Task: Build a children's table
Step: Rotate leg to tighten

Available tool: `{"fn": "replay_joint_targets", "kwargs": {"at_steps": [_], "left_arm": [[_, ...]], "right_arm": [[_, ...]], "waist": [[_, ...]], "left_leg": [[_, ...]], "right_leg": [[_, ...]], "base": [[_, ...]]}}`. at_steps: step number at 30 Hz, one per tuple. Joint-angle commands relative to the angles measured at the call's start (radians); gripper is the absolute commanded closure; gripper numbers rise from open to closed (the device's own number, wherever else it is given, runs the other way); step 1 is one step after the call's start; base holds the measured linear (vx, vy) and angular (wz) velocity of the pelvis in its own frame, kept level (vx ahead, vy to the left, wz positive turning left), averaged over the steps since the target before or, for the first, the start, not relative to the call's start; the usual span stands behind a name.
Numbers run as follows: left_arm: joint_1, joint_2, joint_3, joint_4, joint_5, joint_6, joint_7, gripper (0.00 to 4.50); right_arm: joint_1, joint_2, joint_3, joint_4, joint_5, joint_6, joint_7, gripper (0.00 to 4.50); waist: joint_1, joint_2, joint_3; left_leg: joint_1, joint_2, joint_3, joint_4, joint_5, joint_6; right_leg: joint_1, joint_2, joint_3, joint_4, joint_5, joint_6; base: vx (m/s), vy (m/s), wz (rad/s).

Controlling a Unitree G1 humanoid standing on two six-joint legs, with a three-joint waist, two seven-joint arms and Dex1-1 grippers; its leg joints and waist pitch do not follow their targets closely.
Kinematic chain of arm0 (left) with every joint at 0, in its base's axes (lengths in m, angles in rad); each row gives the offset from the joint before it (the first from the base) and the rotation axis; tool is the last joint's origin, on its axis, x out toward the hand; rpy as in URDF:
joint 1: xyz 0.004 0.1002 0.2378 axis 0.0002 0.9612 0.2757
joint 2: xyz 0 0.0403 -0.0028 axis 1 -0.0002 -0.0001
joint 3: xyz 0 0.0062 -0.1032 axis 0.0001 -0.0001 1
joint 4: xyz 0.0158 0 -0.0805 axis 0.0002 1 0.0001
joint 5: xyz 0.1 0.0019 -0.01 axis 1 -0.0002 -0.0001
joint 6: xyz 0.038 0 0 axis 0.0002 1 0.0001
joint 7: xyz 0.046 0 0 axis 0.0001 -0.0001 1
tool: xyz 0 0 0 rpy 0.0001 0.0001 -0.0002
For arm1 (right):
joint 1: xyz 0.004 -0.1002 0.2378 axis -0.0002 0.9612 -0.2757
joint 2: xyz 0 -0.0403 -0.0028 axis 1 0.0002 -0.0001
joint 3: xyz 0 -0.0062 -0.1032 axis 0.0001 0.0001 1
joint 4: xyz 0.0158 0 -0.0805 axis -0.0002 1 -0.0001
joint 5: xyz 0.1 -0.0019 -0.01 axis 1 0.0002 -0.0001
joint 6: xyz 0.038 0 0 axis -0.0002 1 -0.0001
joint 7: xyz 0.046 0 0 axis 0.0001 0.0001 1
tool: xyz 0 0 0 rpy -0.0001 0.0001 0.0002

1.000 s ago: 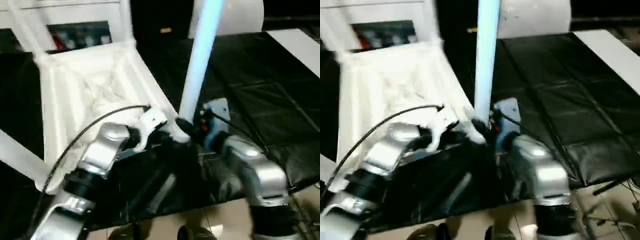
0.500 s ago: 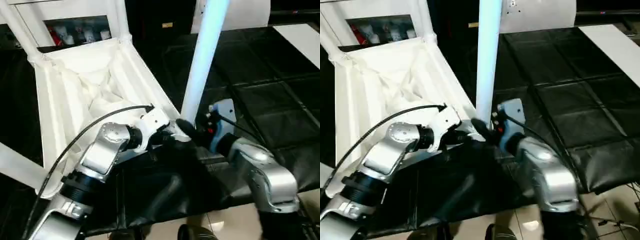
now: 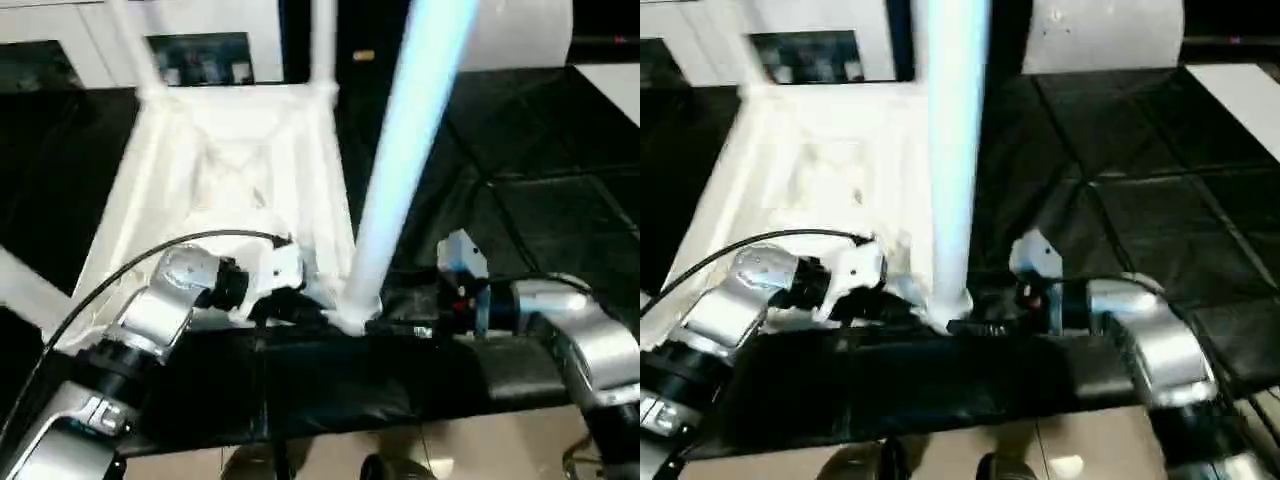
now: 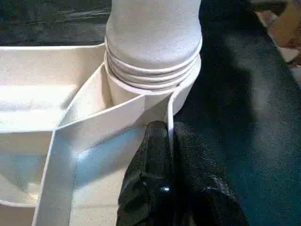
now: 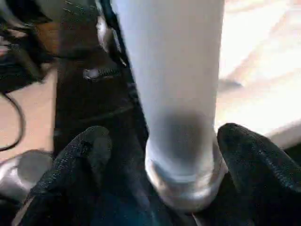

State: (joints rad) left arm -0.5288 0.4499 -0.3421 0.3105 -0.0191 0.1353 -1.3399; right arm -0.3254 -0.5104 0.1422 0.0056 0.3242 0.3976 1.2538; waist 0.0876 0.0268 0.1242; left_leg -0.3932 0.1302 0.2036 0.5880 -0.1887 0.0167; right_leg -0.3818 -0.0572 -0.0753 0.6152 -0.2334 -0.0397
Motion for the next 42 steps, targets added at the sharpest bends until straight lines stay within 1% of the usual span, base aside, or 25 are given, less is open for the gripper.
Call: {"fn": "replay_joint_targets", "kwargs": {"at_steps": [1,2,3,4,7,8,13,14,15,18,19,24,26,31,32,33,34,35,36,37,38,39,40,41,42], "left_arm": [[-0.022,-0.003,-0.047,0.004,-0.033,-0.043,-0.089,4.5],[-0.025,-0.003,-0.048,0.009,-0.034,-0.049,-0.094,4.5],[-0.029,-0.003,-0.048,0.019,-0.034,-0.059,-0.103,4.5],[-0.033,-0.003,-0.049,0.029,-0.031,-0.07,-0.107,4.5],[-0.043,-0.006,-0.048,0.049,-0.026,-0.09,-0.116,4.5],[-0.048,-0.006,-0.047,0.058,-0.025,-0.099,-0.119,4.5],[-0.055,-0.008,-0.048,0.074,-0.028,-0.114,-0.123,4.5],[-0.056,-0.008,-0.048,0.076,-0.028,-0.116,-0.124,4.5],[-0.055,-0.009,-0.047,0.077,-0.028,-0.117,-0.124,4.5],[-0.056,-0.009,-0.046,0.085,-0.028,-0.124,-0.125,4.5],[-0.056,-0.01,-0.046,0.09,-0.027,-0.128,-0.125,4.5],[-0.055,-0.01,-0.043,0.092,-0.027,-0.131,-0.122,4.5],[-0.055,-0.014,-0.039,0.096,-0.027,-0.127,-0.113,4.5],[-0.043,-0.042,-0.013,0.072,-0.044,-0.07,-0.059,4.5],[-0.033,-0.06,-0.003,0.051,-0.052,-0.035,-0.028,4.5],[-0.029,-0.067,-0.001,0.043,-0.053,-0.023,-0.014,4.5],[-0.026,-0.073,0.002,0.036,-0.053,-0.01,0.0,4.5],[-0.021,-0.093,0.009,0.017,-0.045,0.028,0.049,4.5],[-0.021,-0.097,0.01,0.015,-0.042,0.034,0.06,4.5],[-0.022,-0.104,0.012,0.012,-0.033,0.048,0.083,4.5],[-0.024,-0.119,0.015,0.006,-0.023,0.081,0.119,4.5],[-0.024,-0.129,0.018,0.001,-0.017,0.104,0.142,4.5],[-0.025,-0.145,0.023,-0.004,-0.016,0.133,0.169,4.5],[-0.029,-0.169,0.032,-0.012,-0.018,0.167,0.202,4.5],[-0.03,-0.185,0.038,-0.02,-0.02,0.191,0.221,4.5]], "right_arm": [[-0.023,-0.009,0.016,0.039,0.025,-0.026,0.063,0.68],[-0.03,-0.01,0.02,0.049,0.027,-0.031,0.074,0.68],[-0.038,-0.012,0.024,0.065,0.028,-0.042,0.089,0.68],[-0.049,-0.011,0.032,0.086,0.026,-0.05,0.102,0.9],[-0.076,-0.008,0.048,0.132,0.016,-0.07,0.138,1.1],[-0.09,-0.003,0.054,0.153,0.013,-0.079,0.154,1.19],[-0.126,0.016,0.066,0.203,0.02,-0.097,0.183,1.65],[-0.13,0.017,0.068,0.209,0.021,-0.101,0.187,1.65],[-0.135,0.022,0.072,0.218,0.021,-0.107,0.193,1.84],[-0.142,0.026,0.078,0.233,0.02,-0.115,0.204,1.99],[-0.146,0.029,0.082,0.241,0.02,-0.118,0.212,2.19],[-0.149,0.032,0.09,0.246,0.023,-0.116,0.224,2.42],[-0.144,0.028,0.092,0.239,0.03,-0.108,0.234,2.47],[-0.089,0.01,0.084,0.158,0.07,-0.047,0.232,2.53],[-0.054,0.007,0.079,0.106,0.087,-0.017,0.21,2.53],[-0.042,0.009,0.076,0.088,0.093,-0.008,0.196,2.53],[-0.029,0.013,0.071,0.07,0.099,0.004,0.177,2.53],[0.004,0.037,0.054,0.019,0.114,0.042,0.105,2.53],[0.009,0.042,0.051,0.012,0.115,0.047,0.091,2.53],[0.019,0.055,0.044,-0.001,0.118,0.058,0.062,2.53],[0.032,0.081,0.039,-0.021,0.106,0.076,-0.002,2.53],[0.042,0.099,0.036,-0.036,0.097,0.089,-0.047,2.53],[0.05,0.122,0.035,-0.046,0.077,0.098,-0.104,2.53],[0.055,0.158,0.032,-0.054,0.053,0.119,-0.179,2.53],[0.06,0.181,0.029,-0.062,0.038,0.135,-0.226,2.53]], "waist": [[-0.001,0.0,-0.067],[0.0,-0.002,-0.067],[0.002,0.0,-0.069],[0.003,0.0,-0.07],[0.005,-0.003,-0.074],[0.004,-0.004,-0.073],[0.006,-0.006,-0.072],[0.008,-0.006,-0.072],[0.007,-0.008,-0.072],[0.006,-0.007,-0.072],[0.007,-0.008,-0.071],[0.008,-0.007,-0.072],[0.008,-0.007,-0.071],[0.011,-0.007,-0.071],[0.016,-0.002,-0.069],[0.018,-0.005,-0.072],[0.017,-0.007,-0.072],[0.015,-0.002,-0.069],[0.016,-0.002,-0.068],[0.011,-0.005,-0.066],[0.012,0.002,-0.062],[0.004,0.001,-0.057],[0.0,-0.001,-0.056],[-0.009,0.002,-0.048],[-0.022,-0.001,-0.046]], "left_leg": [[0.032,0.129,-0.059,-0.066,-0.103,0.104],[0.033,0.128,-0.058,-0.065,-0.102,0.105],[0.032,0.13,-0.059,-0.065,-0.089,0.107],[0.033,0.129,-0.058,-0.064,-0.083,0.11],[0.028,0.128,-0.059,-0.06,-0.054,0.126],[0.026,0.126,-0.059,-0.059,-0.055,0.131],[0.026,0.128,-0.059,-0.059,-0.073,0.126],[0.027,0.129,-0.059,-0.059,-0.071,0.126],[0.028,0.129,-0.059,-0.06,-0.066,0.127],[0.026,0.127,-0.058,-0.058,-0.058,0.135],[0.026,0.128,-0.057,-0.059,-0.06,0.135],[0.027,0.13,-0.058,-0.059,-0.055,0.14],[0.026,0.129,-0.058,-0.059,-0.06,0.138],[0.028,0.131,-0.058,-0.059,-0.053,0.141],[0.028,0.133,-0.059,-0.059,-0.05,0.141],[0.031,0.135,-0.06,-0.059,-0.033,0.147],[0.029,0.135,-0.06,-0.059,-0.022,0.154],[0.025,0.133,-0.061,-0.058,-0.019,0.16],[0.025,0.134,-0.062,-0.058,-0.02,0.162],[0.02,0.13,-0.062,-0.06,-0.041,0.158],[0.02,0.129,-0.063,-0.061,-0.057,0.148],[0.022,0.13,-0.064,-0.068,-0.099,0.125],[0.023,0.129,-0.065,-0.069,-0.12,0.11],[0.017,0.126,-0.071,-0.074,-0.149,0.086],[0.019,0.125,-0.071,-0.078,-0.178,0.062]], "right_leg": [[0.038,-0.132,0.075,-0.063,0.007,-0.271],[0.038,-0.132,0.074,-0.062,0.01,-0.273],[0.037,-0.131,0.074,-0.06,0.024,-0.273],[0.037,-0.13,0.073,-0.058,0.035,-0.273],[0.039,-0.132,0.071,-0.049,0.084,-0.279],[0.038,-0.132,0.07,-0.049,0.082,-0.282],[0.038,-0.134,0.071,-0.054,0.034,-0.278],[0.038,-0.134,0.071,-0.054,0.034,-0.277],[0.036,-0.132,0.071,-0.053,0.037,-0.276],[0.036,-0.133,0.07,-0.052,0.04,-0.278],[0.036,-0.133,0.071,-0.053,0.038,-0.276],[0.034,-0.133,0.07,-0.051,0.042,-0.274],[0.036,-0.134,0.07,-0.053,0.034,-0.275],[0.035,-0.132,0.071,-0.051,0.045,-0.276],[0.033,-0.134,0.072,-0.051,0.048,-0.272],[0.034,-0.131,0.071,-0.047,0.073,-0.27],[0.035,-0.131,0.071,-0.046,0.087,-0.269],[0.033,-0.132,0.071,-0.047,0.096,-0.27],[0.033,-0.134,0.071,-0.047,0.094,-0.268],[0.035,-0.137,0.071,-0.053,0.059,-0.266],[0.033,-0.139,0.071,-0.057,0.03,-0.263],[0.031,-0.136,0.073,-0.068,-0.036,-0.257],[0.032,-0.138,0.074,-0.071,-0.07,-0.256],[0.036,-0.141,0.074,-0.076,-0.134,-0.247],[0.033,-0.139,0.076,-0.082,-0.188,-0.239]], "base": [[0.0,0.0,0.0],[0.0,0.0,0.0],[0.0,0.0,0.0],[0.0,0.0,0.0],[0.0,0.0,0.0],[0.0,0.0,0.0],[0.0,0.0,0.0],[0.0,0.0,0.0],[0.0,0.0,0.0],[0.0,0.0,0.0],[0.0,0.0,0.0],[0.0,0.0,0.0],[0.0,0.0,0.0],[0.0,0.0,0.0],[0.0,0.0,0.0],[0.0,0.0,0.0],[0.0,0.0,0.0],[0.0,0.0,0.0],[0.0,0.0,0.0],[0.0,0.0,0.0],[0.0,0.0,0.0],[0.0,0.0,0.0],[0.0,0.0,0.0],[0.0,0.0,0.0],[0.0,0.0,0.0]]}}
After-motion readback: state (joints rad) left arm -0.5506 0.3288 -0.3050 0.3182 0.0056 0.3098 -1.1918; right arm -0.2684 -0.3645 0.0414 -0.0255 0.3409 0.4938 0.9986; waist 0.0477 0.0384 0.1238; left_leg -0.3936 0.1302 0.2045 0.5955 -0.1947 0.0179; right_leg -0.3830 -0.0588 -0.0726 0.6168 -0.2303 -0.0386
